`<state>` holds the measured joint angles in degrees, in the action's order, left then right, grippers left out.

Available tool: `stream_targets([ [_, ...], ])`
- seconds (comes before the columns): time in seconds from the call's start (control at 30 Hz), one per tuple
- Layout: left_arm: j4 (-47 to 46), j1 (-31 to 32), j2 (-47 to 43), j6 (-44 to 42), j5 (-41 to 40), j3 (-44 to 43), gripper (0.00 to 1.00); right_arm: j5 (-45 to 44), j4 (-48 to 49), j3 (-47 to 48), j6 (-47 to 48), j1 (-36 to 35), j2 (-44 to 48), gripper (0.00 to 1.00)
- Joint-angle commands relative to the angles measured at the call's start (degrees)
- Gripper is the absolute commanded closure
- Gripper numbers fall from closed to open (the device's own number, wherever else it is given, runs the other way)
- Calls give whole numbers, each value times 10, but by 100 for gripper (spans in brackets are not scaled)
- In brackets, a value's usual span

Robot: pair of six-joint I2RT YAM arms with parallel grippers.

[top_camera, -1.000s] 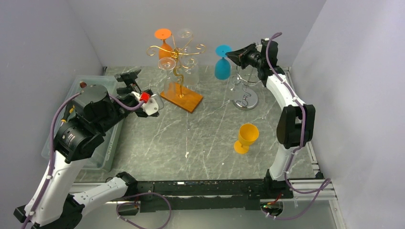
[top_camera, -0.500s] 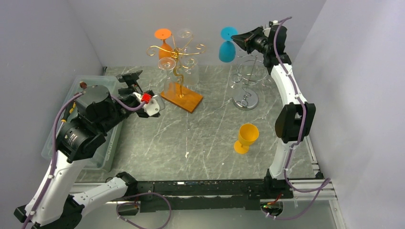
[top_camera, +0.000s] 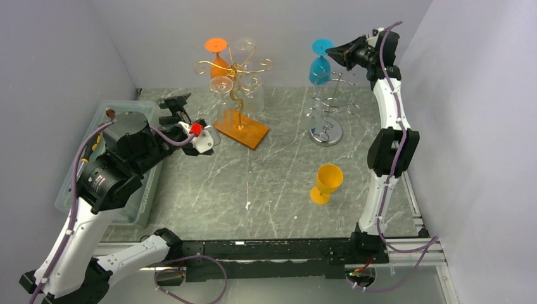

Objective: Place the wine glass upside down on the wine glass rack
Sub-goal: Turn the wine glass upside down at the wine rack.

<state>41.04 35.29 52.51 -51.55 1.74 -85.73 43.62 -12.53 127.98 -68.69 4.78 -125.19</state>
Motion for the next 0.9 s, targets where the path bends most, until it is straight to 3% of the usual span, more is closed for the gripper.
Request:
stream_targets([
  [0.0, -17, 1, 3, 4, 16, -15, 1, 55, -18, 19, 18, 11, 4, 100],
  [0.33, -16, 1, 9, 5, 19, -18, 1, 123, 34, 10, -4, 23, -16, 100],
  [0.87, -22, 1, 14, -2, 14, -10, 1, 160, 28, 58, 9, 27, -80, 100],
])
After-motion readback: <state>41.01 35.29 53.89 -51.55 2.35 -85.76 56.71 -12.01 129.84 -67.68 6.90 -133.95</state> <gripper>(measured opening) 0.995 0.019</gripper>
